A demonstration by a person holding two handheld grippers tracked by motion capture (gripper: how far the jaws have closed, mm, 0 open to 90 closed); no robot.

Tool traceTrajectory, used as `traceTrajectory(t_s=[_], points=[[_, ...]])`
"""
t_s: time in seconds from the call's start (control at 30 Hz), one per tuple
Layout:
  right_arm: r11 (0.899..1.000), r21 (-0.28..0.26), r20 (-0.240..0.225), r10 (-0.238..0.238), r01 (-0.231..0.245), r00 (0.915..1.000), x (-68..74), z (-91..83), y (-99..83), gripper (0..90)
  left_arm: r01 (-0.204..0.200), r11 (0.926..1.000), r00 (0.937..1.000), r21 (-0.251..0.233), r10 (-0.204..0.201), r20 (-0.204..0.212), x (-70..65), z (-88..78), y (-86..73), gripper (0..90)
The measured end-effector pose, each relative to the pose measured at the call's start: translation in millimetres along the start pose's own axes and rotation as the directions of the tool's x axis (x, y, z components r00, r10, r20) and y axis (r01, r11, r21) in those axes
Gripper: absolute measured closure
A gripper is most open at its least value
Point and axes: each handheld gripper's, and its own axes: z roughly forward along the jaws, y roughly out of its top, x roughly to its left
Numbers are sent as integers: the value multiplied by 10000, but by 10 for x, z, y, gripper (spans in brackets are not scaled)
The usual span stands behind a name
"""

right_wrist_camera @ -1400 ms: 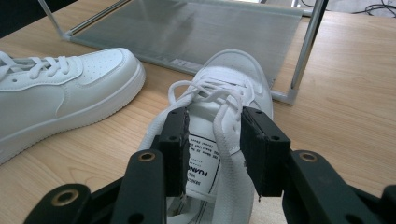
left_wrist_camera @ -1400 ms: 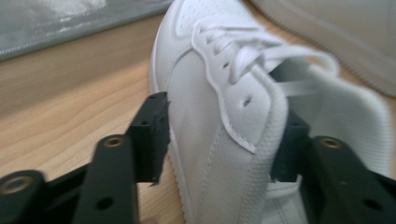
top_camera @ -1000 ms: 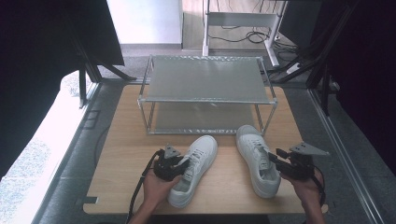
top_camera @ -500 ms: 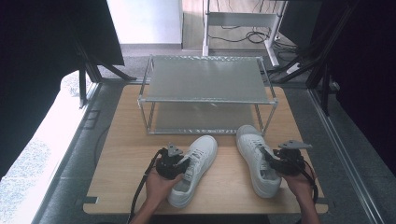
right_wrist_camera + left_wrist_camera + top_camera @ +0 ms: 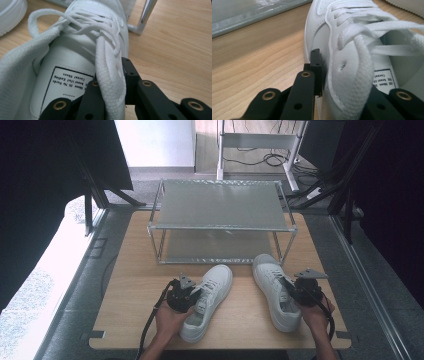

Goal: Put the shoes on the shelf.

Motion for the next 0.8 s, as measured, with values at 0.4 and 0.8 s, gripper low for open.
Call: traceTrajectory(t_s=[0.4,0.8], points=[[9976,-686,-500,76,-110,9987,-45,-104,-45,845,179,9981,9992,-585,-157,373,101,-126,20,835],[9828,-1790,-1340,208,-449,9908,-103,-303,-85,844,741,9796,9908,-1865,-512,1249,289,-533,70,831]])
